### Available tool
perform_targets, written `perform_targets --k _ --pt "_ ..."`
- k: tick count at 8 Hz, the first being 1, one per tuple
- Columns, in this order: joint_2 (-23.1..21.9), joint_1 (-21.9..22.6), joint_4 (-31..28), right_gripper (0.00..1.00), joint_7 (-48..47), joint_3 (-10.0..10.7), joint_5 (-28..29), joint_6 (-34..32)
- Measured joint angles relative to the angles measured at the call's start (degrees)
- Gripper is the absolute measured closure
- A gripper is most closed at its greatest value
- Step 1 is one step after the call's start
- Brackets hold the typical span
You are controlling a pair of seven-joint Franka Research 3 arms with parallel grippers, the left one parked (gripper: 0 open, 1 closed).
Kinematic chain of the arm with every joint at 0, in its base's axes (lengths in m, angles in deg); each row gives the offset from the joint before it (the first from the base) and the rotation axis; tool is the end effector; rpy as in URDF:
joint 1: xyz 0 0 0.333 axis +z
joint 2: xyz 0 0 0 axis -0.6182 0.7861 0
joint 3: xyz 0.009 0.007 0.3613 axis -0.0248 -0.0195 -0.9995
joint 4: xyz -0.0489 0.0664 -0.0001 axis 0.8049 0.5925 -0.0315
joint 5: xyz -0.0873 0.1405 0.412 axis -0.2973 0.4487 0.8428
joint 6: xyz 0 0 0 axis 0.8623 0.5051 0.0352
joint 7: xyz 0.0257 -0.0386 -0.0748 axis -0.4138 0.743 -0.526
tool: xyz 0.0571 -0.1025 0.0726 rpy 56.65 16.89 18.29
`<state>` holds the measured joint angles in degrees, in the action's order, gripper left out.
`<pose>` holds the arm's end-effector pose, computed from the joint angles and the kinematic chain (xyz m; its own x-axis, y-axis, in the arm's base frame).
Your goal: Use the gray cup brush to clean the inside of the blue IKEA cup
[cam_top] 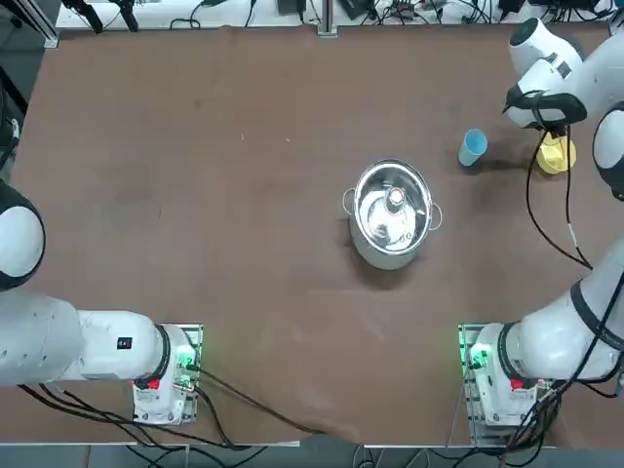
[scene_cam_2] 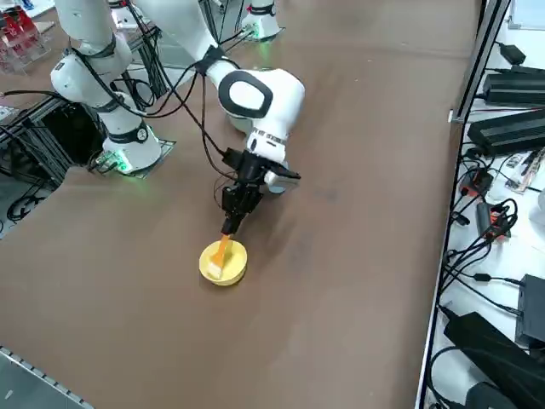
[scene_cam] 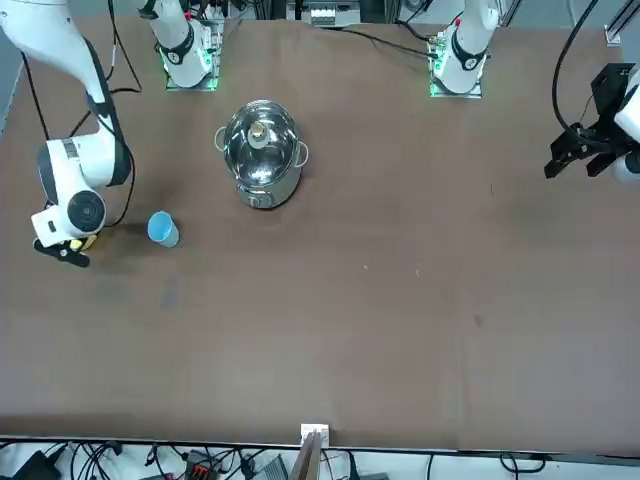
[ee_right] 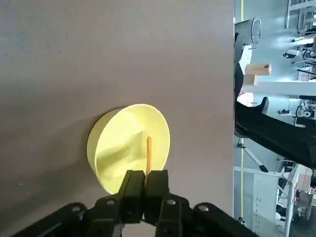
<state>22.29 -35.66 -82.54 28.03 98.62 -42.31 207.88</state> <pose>0.6136 -0.1447 0.2203 0.9663 -0.2566 -0.0204 -0.1615 -0.6663 0.7280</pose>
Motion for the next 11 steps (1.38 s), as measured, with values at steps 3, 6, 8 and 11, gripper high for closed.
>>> perform_targets --k 3,6,8,11 --pt "1.6 0.13 0.0 0.95 -3.45 -0.06 -2.79 0.1" --pt "2.83 0.45 0.14 0.84 -5.38 -0.15 -3.82 0.18" --pt "3.17 0.5 0.44 0.5 -5.43 -0.15 -3.87 0.19" --pt "3.2 0.67 0.89 0.01 -5.45 -0.2 -3.94 0.2"
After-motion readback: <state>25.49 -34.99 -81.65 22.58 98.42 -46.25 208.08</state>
